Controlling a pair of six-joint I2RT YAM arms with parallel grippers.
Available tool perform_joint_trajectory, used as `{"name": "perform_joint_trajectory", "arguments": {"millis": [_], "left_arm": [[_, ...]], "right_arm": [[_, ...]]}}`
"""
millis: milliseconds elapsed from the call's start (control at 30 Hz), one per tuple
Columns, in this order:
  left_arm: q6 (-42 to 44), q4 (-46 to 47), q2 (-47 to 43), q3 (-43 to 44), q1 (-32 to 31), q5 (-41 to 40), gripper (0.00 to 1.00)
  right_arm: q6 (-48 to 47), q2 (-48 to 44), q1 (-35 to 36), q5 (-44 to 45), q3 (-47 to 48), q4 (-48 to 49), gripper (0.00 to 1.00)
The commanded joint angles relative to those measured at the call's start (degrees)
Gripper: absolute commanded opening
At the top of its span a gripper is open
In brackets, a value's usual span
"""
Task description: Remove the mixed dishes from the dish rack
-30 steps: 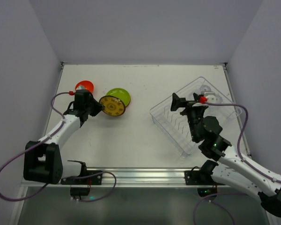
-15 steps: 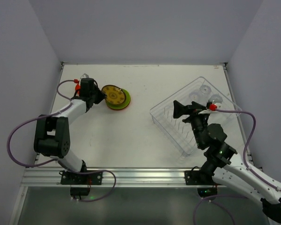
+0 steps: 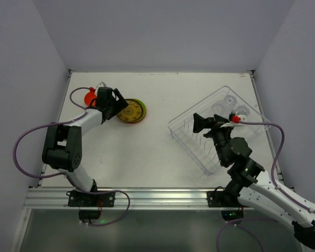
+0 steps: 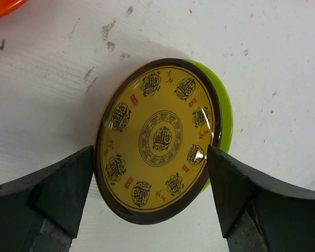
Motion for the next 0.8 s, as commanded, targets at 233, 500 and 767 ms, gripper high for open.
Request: {"name": "perform_joint_trajectory", "arguments": {"millis": [233,500,767], "left_arm": [[2.35,-6.37,5.44,7.21,-5.79,-11.66,1.0],[0.51,-16.3,-0.86,8.8,-6.41,-20.53,1.0],[6.39,-23.58,-18.36,7.57,-10.88,-22.31,1.0]], "right_arm": [[0.44,2.63,-0.04,0.45,2.18,0.51,0.99],[0.44,3.77,-0.05,0.89,2.88,-0.28,0.99],[0.7,12.2,-0.22,2.74,11.04,-12.74,0.99]]}}
